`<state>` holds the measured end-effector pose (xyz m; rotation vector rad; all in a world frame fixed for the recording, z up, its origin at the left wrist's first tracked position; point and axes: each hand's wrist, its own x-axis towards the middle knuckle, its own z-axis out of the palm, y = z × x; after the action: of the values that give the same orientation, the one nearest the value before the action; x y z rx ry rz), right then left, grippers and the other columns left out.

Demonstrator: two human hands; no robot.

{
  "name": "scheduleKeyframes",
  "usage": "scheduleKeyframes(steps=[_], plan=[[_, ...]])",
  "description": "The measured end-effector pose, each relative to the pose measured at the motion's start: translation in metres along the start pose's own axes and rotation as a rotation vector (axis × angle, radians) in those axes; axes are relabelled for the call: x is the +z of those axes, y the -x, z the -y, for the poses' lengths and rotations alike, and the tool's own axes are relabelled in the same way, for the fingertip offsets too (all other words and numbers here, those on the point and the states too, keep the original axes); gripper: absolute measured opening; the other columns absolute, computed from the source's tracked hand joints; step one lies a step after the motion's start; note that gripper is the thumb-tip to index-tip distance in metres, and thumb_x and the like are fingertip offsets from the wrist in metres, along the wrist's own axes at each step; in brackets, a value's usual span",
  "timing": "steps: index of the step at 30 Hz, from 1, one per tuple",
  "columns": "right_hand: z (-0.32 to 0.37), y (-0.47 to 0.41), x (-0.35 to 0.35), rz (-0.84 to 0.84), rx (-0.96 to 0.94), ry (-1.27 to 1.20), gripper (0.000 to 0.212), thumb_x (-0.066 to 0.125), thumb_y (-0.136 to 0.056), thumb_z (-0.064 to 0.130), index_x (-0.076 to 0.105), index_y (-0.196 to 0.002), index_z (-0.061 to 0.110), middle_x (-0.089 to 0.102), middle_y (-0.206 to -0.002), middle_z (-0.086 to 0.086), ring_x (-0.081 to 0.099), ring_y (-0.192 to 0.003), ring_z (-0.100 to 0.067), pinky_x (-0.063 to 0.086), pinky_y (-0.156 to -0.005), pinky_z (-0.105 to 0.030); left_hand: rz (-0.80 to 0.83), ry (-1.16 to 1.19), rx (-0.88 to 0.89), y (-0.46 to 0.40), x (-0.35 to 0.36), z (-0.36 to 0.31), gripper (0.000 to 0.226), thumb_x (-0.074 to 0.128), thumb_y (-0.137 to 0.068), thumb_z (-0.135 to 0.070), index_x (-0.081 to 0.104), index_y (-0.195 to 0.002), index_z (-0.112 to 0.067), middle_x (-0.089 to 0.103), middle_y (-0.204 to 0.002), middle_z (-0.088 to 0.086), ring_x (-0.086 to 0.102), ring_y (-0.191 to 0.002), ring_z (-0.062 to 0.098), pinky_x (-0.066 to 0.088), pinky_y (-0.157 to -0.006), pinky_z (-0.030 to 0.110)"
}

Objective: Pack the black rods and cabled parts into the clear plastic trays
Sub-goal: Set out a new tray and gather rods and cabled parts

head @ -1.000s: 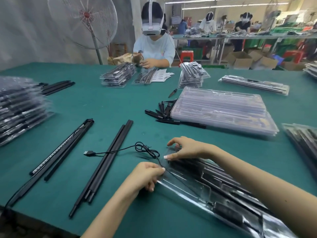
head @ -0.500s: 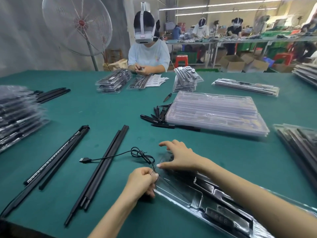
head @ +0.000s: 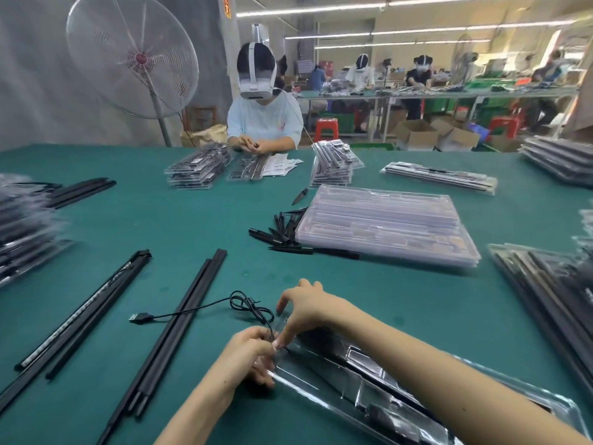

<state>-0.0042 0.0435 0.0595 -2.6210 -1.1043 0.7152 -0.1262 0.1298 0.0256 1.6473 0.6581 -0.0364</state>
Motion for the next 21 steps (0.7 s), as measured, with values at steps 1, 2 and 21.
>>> scheduleKeyframes(steps=[1,2,21], plan=[[0.004,0.000,0.000,-0.004,0.012,0.026,0.063,0.084,-0.067,0.041,0.058,-0.123,0.027,0.038,-0.129,-0.008,0.031,-0.125,-0.029,0.036,-0.104,-0.047,-0.007,-0.005,0.002,0.000,0.000,0.001,0.037,0.052,-0.049,-0.011,0.059,-0.085,-0.003,0.054,-0.049,0.005,0.054,-0.036,0.023,0.034,-0.035,0.018],[0.007,-0.001,-0.001,-0.005,0.024,0.056,0.062,0.084,-0.067,0.040,0.059,-0.122,0.023,0.039,-0.129,-0.009,0.032,-0.125,-0.030,0.038,-0.103,-0.047,-0.015,-0.006,0.003,-0.001,-0.001,0.002,0.040,0.052,-0.049,-0.011,0.060,-0.087,-0.003,0.054,-0.049,0.005,0.054,-0.036,0.023,0.035,-0.035,0.018],[0.006,0.004,-0.003,0.004,0.081,-0.029,0.052,0.086,-0.063,0.042,0.062,-0.108,0.033,0.038,-0.126,-0.004,0.028,-0.127,-0.027,0.033,-0.101,-0.049,-0.023,0.084,0.019,-0.001,0.004,0.008,0.036,0.052,-0.052,-0.011,0.062,-0.087,-0.008,0.053,-0.051,0.007,0.049,-0.035,0.019,0.037,-0.037,0.017]])
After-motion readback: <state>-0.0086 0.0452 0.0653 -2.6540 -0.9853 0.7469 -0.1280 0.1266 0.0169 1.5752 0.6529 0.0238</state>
